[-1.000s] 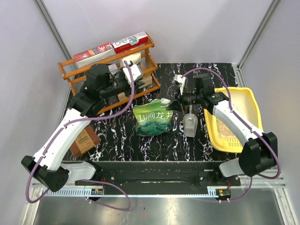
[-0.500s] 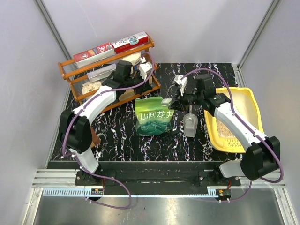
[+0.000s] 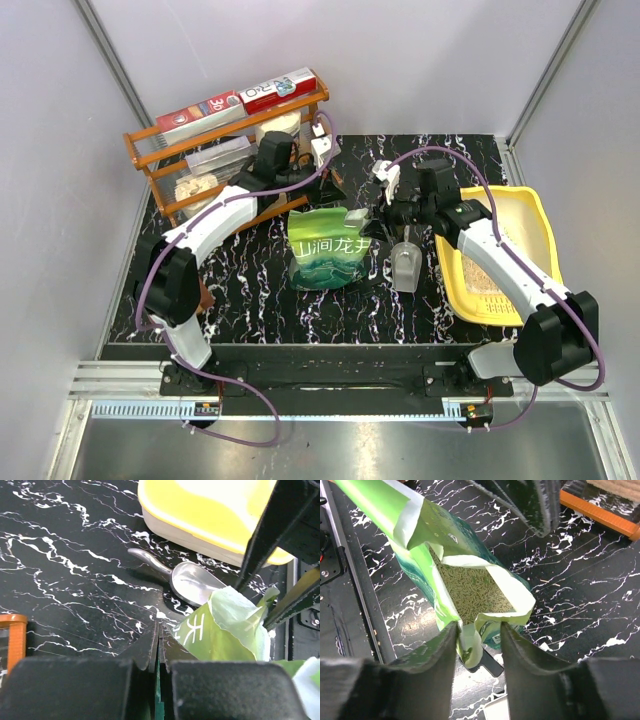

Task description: Fill the litter box with clean litter

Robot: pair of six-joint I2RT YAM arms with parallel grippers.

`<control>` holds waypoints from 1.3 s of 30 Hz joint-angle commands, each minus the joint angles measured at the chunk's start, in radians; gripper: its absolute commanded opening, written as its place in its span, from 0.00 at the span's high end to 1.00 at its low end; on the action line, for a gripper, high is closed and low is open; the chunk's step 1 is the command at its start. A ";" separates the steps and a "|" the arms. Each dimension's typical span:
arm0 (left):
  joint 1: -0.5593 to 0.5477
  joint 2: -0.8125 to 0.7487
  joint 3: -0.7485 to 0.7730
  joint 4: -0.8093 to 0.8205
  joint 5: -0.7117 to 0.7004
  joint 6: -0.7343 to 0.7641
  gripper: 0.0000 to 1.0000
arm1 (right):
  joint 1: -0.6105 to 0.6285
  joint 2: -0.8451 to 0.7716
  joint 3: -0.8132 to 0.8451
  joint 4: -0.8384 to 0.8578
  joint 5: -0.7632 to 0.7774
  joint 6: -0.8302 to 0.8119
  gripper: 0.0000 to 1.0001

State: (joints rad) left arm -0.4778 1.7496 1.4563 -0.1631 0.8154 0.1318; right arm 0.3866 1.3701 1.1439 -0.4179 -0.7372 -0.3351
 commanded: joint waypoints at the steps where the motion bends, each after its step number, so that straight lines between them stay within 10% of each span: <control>1: 0.004 -0.032 -0.037 0.066 0.091 -0.046 1.00 | 0.005 -0.019 0.019 -0.013 0.076 -0.030 0.48; 26: 0.013 0.001 -0.008 -0.076 0.297 -0.024 1.00 | 0.006 0.118 0.100 0.062 -0.176 -0.064 0.36; 39: 0.096 -0.058 -0.001 -0.006 0.096 -0.109 0.98 | 0.006 -0.009 0.109 -0.142 0.073 -0.062 0.34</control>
State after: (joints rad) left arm -0.4240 1.7496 1.4078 -0.2306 0.9569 0.0589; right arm 0.3855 1.4357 1.2041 -0.4755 -0.7635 -0.4015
